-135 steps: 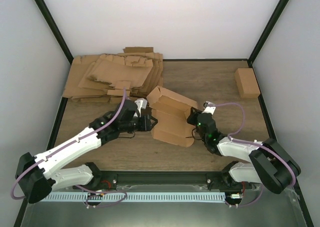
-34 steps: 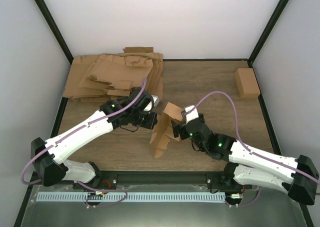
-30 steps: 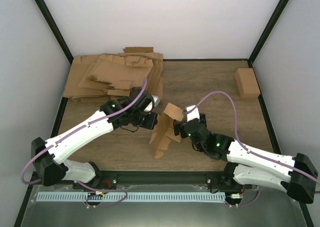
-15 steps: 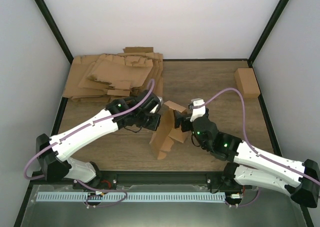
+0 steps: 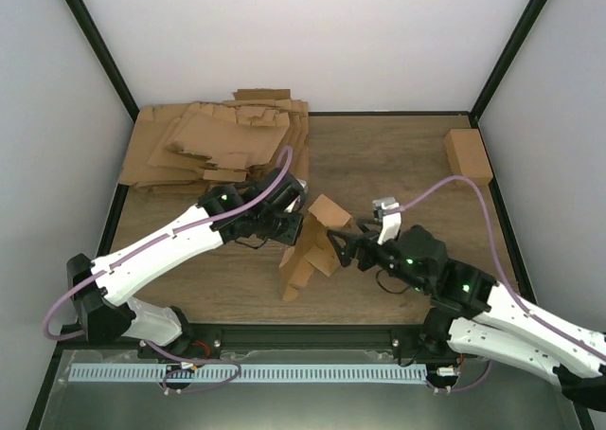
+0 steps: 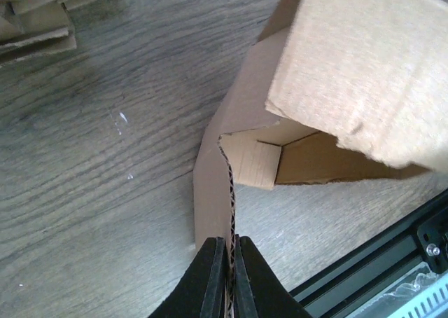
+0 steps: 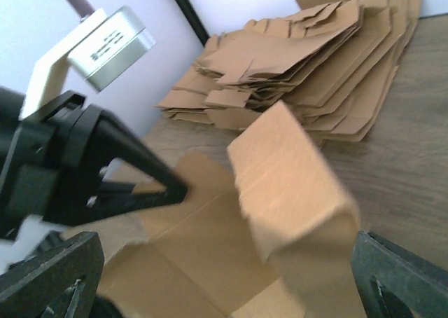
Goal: Fold the paper box
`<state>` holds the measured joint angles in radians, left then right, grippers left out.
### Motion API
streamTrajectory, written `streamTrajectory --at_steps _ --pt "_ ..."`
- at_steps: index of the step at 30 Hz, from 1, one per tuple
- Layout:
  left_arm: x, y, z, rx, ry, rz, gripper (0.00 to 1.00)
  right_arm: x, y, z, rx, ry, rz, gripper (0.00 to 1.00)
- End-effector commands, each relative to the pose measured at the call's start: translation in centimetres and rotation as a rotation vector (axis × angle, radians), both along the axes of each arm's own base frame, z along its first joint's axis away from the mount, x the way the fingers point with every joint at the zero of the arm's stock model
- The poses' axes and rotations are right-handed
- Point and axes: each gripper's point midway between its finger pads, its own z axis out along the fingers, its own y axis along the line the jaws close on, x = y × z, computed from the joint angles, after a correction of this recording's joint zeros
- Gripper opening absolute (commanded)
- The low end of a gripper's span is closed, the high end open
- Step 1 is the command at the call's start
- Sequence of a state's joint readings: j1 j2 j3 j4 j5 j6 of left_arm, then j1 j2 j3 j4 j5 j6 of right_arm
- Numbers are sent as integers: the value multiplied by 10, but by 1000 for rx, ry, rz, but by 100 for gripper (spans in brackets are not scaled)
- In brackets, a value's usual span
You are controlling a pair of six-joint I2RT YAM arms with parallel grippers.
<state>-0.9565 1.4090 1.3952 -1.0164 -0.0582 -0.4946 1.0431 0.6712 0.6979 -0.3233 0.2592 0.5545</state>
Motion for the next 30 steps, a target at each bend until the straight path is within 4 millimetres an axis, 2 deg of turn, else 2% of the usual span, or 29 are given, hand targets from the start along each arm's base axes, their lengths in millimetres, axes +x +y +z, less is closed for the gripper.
streamTrajectory --at_steps 1,3,5,8,11,13,15,18,21,25,28,30 --pt "6 3 13 17 -42 15 6 -31 -9 -18 81 119 91 100" --pt "6 3 13 23 -41 15 8 -36 -14 -28 107 148 92 100" --pt "5 3 14 14 -39 11 14 -37 -20 -37 118 177 64 100" --pt "3 3 18 -13 -47 12 22 -30 -31 -54 103 239 -35 100" --pt "0 1 20 -49 -48 5 20 -23 -37 -64 113 248 -98 99" --pt "-3 -1 19 -68 -35 -6 15 -21 -34 -64 140 232 -90 99" --pt "-5 -1 14 -68 -17 -7 15 -19 -32 -63 157 224 -91 98" --pt "-7 3 13 -65 -15 2 25 -16 -28 -62 154 224 -95 97" --pt "-5 8 27 -92 -56 24 28 -12 -26 -67 132 229 -114 95" --pt "6 32 43 -102 -114 93 28 -5 -29 -74 123 243 -158 93" --pt "16 42 40 -141 -107 109 31 -2 -28 -68 164 230 -151 91" --pt "20 38 35 -190 -89 87 39 1 -27 -64 184 220 -140 90"
